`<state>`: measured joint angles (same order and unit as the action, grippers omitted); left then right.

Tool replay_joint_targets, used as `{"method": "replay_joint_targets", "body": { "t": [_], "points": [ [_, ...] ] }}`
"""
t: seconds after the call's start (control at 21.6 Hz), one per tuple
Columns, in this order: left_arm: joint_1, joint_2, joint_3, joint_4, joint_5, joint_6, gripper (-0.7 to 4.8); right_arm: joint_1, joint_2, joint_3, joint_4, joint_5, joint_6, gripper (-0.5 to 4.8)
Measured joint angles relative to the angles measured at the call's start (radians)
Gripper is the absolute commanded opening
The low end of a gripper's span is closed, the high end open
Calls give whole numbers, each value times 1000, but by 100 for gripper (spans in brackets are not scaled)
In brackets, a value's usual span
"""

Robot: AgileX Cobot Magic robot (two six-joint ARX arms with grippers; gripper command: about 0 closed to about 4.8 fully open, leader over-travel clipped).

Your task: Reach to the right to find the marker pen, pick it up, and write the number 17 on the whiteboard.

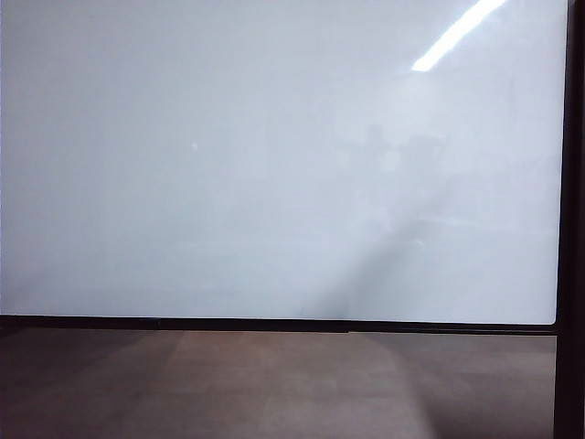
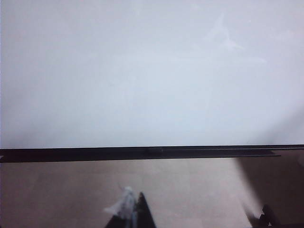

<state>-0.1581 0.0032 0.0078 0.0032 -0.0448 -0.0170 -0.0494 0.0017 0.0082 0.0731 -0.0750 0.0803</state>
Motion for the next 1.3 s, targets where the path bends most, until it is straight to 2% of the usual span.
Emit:
{"method": "replay_joint_targets", "body": {
  "t": [1.3],
  "points": [
    [0,0,0,0,0,0,-5,-18,0,0,-1,-1,-2,-1]
  ]
}}
